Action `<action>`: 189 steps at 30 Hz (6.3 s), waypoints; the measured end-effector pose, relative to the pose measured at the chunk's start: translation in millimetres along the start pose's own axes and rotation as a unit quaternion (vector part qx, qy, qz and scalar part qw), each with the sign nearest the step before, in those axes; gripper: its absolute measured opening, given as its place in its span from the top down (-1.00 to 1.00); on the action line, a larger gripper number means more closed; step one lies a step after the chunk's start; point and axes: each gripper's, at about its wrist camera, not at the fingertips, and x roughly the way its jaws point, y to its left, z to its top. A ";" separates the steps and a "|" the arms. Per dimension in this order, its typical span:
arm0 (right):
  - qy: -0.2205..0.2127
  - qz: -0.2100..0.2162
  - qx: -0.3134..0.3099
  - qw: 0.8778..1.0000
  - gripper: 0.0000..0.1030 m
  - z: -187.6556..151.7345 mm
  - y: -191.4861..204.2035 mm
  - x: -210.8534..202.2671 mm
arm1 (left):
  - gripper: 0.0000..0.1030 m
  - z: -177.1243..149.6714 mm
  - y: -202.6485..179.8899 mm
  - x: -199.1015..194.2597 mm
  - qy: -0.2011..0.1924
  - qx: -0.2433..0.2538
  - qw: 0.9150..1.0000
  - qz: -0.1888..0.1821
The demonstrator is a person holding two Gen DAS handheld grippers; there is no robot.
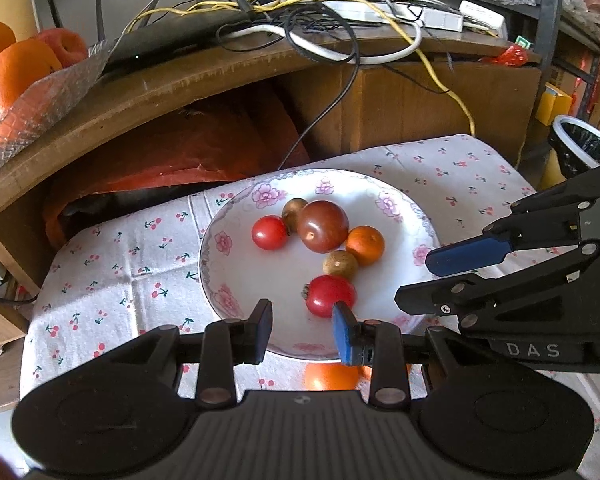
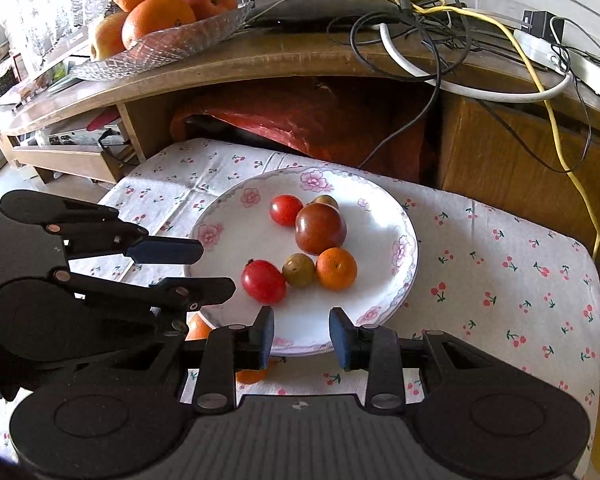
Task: Organize fruits
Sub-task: 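Move both open grippers back toward the two mandarins on the cloth, then grasp a mandarin with the left gripper while the right grasps another mandarin, then lift both mandarins and carry them over the white bowl, then lower both mandarins into the bowl and open both grippers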
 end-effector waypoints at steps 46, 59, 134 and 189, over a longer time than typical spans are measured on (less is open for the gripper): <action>0.062 0.040 -0.012 0.997 0.52 -35.6 19.7 15.3 | 0.21 -37.3 2.6 -2.0 0.049 0.020 0.998 -0.046; 0.063 0.040 0.003 0.997 0.52 -39.9 7.0 3.1 | 0.15 -35.1 -11.8 19.7 0.043 0.024 0.998 -0.036; 0.040 0.008 -0.021 0.999 0.53 -38.5 21.1 -38.5 | 0.22 -30.9 -46.1 -35.8 0.042 0.069 0.997 -0.020; 0.010 -0.017 -0.003 1.000 0.48 3.5 3.3 16.7 | 0.20 1.7 -7.8 18.6 0.023 0.019 0.999 0.044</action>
